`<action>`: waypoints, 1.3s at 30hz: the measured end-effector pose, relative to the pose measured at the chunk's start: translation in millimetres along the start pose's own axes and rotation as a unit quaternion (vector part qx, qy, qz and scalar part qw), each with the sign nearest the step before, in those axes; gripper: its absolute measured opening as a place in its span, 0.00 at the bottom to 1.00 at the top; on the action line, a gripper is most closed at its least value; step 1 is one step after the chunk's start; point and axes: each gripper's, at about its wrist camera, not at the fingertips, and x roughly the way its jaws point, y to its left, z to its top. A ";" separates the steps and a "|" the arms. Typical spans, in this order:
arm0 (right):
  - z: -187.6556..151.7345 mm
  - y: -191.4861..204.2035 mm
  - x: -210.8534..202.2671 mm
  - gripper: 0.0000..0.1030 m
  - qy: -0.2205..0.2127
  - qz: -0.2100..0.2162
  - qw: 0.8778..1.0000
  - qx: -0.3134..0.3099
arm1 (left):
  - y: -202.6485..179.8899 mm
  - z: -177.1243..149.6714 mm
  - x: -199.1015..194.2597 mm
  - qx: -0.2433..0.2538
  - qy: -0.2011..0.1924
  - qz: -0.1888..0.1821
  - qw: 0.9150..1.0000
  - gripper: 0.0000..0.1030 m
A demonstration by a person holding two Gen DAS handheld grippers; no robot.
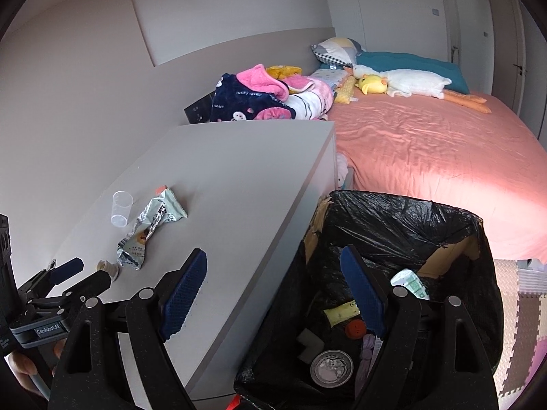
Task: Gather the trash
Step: 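Move the left gripper to the small white cup and grasp it, then grasp the silver-green snack wrapper with the right gripper while the left holds the cup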
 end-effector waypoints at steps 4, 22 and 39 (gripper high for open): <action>-0.6 9.5 1.6 0.78 -0.011 0.008 1.000 -0.017 | 10.1 -5.1 0.4 0.015 0.000 0.044 0.999 0.89; -1.0 41.7 21.5 0.69 0.016 0.026 0.998 -0.047 | 39.1 -12.7 43.3 0.007 0.036 0.067 0.997 0.28; 7.7 94.6 64.7 0.69 0.055 0.051 0.994 -0.075 | 79.7 9.5 35.2 -0.040 0.006 0.069 0.997 0.26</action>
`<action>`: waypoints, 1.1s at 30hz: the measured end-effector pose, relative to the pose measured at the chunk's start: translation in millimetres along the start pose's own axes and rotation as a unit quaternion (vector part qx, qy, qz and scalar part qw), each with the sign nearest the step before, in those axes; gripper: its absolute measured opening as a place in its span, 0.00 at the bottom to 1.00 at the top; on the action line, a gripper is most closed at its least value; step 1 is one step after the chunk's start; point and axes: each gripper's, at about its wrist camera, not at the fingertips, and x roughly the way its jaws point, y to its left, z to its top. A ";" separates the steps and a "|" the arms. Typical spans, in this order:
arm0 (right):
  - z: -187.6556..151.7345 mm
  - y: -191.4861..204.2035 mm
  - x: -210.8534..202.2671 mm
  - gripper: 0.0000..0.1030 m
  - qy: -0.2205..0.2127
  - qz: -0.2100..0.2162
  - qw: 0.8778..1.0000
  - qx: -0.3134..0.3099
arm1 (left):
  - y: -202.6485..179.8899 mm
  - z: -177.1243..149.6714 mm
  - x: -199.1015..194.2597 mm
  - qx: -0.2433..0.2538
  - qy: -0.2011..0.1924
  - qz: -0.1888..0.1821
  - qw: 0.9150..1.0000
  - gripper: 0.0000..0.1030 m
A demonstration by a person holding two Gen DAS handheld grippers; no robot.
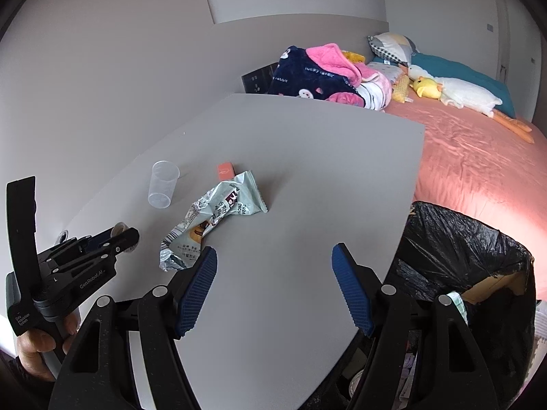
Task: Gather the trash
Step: 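Grasp the silver-green snack wrapper with the right gripper while the left holds the cup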
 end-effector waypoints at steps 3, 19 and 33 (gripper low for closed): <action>3.6 9.7 11.2 0.69 0.012 0.006 1.000 0.003 | 9.6 5.0 1.4 -0.010 -0.004 0.000 1.000 0.26; 18.0 53.0 63.2 0.69 0.051 0.004 0.999 0.008 | 31.0 -1.4 4.0 -0.033 0.005 -0.016 0.999 0.20; 12.7 47.9 72.0 0.26 0.067 -0.005 0.998 0.004 | 27.1 -1.9 -0.4 -0.029 -0.007 -0.040 0.999 0.63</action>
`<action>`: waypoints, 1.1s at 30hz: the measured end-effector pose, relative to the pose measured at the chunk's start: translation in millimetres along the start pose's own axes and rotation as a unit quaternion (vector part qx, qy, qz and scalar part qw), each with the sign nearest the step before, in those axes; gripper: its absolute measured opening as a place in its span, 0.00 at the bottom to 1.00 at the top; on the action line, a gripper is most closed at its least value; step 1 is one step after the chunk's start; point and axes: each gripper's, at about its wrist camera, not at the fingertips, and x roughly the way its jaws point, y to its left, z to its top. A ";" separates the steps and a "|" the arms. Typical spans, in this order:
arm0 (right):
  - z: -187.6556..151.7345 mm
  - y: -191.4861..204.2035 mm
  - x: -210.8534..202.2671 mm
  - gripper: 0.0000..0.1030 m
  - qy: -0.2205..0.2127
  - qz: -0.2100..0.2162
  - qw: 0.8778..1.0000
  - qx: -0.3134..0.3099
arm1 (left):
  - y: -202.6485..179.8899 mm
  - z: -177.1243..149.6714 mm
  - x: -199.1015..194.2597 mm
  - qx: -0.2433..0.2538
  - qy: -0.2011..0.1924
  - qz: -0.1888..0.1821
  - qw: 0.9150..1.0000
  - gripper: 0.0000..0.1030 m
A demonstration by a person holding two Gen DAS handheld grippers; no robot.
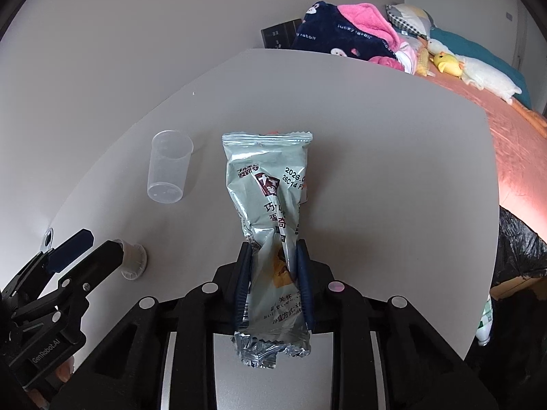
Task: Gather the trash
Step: 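Grasp the silver-green snack wrapper with the right gripper while the left holds the cup, then carry the cup and wrapper over the black bin and open both grippers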
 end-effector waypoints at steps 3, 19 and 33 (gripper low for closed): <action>0.7 -3.7 -4.9 0.26 -0.006 0.000 1.000 0.004 | -6.9 -1.3 4.5 0.016 0.003 0.008 1.000 0.63; -1.9 -25.3 -38.3 0.26 -0.032 0.005 0.999 0.012 | -20.8 3.8 4.6 0.030 -0.001 -0.002 1.000 0.23; -15.9 -74.0 -90.4 0.26 -0.066 0.000 0.997 0.047 | -87.6 4.9 -12.1 0.076 -0.008 -0.044 0.996 0.23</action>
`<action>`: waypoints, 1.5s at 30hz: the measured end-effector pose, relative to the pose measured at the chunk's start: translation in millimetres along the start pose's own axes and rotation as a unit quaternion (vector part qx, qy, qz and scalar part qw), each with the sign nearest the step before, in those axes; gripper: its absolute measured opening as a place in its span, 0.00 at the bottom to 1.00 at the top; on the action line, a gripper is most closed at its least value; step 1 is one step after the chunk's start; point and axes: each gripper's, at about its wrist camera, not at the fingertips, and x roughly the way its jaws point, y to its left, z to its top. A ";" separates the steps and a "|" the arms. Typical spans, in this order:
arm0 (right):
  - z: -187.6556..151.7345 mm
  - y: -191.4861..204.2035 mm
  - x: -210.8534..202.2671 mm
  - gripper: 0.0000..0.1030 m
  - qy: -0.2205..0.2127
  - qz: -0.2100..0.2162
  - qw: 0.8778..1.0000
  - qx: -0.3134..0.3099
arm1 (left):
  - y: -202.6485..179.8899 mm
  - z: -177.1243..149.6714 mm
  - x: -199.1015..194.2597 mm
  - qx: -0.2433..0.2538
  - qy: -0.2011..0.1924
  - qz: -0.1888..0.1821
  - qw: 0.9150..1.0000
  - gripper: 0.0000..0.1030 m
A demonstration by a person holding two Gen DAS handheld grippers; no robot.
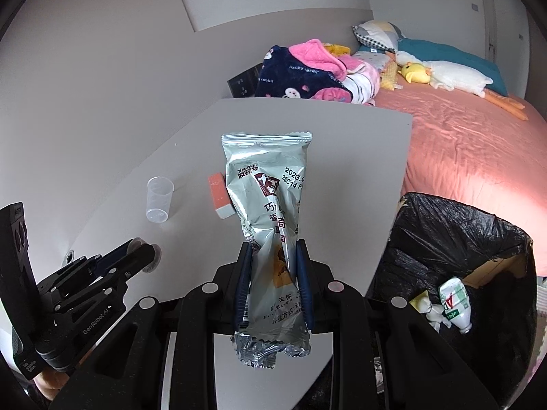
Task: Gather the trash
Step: 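Carry the cup and wrapper over the black bin and open both grippers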
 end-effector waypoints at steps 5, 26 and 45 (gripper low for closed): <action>-2.0 -16.6 -12.5 0.26 -0.008 -0.006 1.000 0.008 | -22.5 2.5 -1.5 0.014 0.000 -0.015 1.000 0.23; -18.8 -86.6 -61.2 0.26 -0.036 -0.034 0.997 0.053 | -109.4 9.0 5.8 0.056 0.007 -0.083 0.995 0.23; -27.0 -139.2 -92.4 0.26 -0.060 -0.065 0.992 0.092 | -177.4 12.8 17.8 0.104 0.019 -0.136 0.985 0.23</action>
